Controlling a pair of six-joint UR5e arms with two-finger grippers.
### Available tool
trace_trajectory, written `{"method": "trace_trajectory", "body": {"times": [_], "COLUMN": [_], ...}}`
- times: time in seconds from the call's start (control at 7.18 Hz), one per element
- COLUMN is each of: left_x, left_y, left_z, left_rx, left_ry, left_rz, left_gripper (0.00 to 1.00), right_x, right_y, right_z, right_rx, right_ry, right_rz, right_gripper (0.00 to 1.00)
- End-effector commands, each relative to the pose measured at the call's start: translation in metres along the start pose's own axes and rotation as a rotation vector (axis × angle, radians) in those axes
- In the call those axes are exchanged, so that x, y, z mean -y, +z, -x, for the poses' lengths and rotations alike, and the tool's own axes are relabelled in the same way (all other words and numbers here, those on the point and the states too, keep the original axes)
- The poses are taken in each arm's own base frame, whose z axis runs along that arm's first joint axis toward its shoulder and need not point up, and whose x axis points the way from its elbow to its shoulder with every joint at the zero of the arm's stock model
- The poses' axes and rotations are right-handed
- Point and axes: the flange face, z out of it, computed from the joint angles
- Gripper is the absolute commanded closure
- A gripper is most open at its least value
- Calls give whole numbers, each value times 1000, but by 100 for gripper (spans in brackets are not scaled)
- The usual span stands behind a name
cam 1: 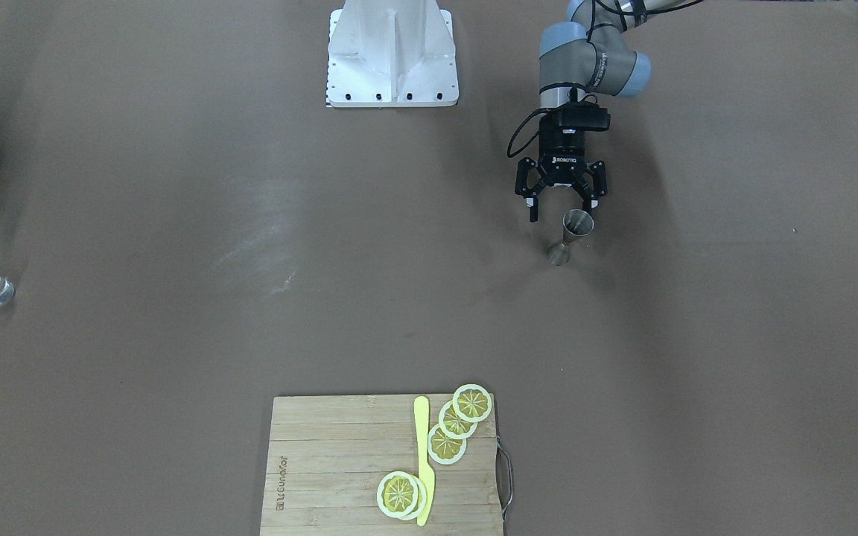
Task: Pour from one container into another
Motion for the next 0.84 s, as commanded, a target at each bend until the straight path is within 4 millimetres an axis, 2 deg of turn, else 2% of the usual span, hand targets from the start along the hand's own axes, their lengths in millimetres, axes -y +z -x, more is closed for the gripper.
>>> {"method": "trace_trajectory", "body": {"times": [0.0,0.28,0.7], "left_x": [-13,-17,-17], "left_y": [10,14,15], "left_z": [-3,-5,-2], "left_rx": [6,14,19], "left_ry": [-15,-15,-8], "left_rz": [-52,-95,-101], "left_gripper": [2,2,2], "right_x": [-6,-23,-37], "right_y": [7,11,7], "right_z": [11,17,31], "right_rx": [8,23,20], "right_ry": [-26,-47,-35], "right_rz": [-41,-69,-157], "right_gripper": [0,0,0]}}
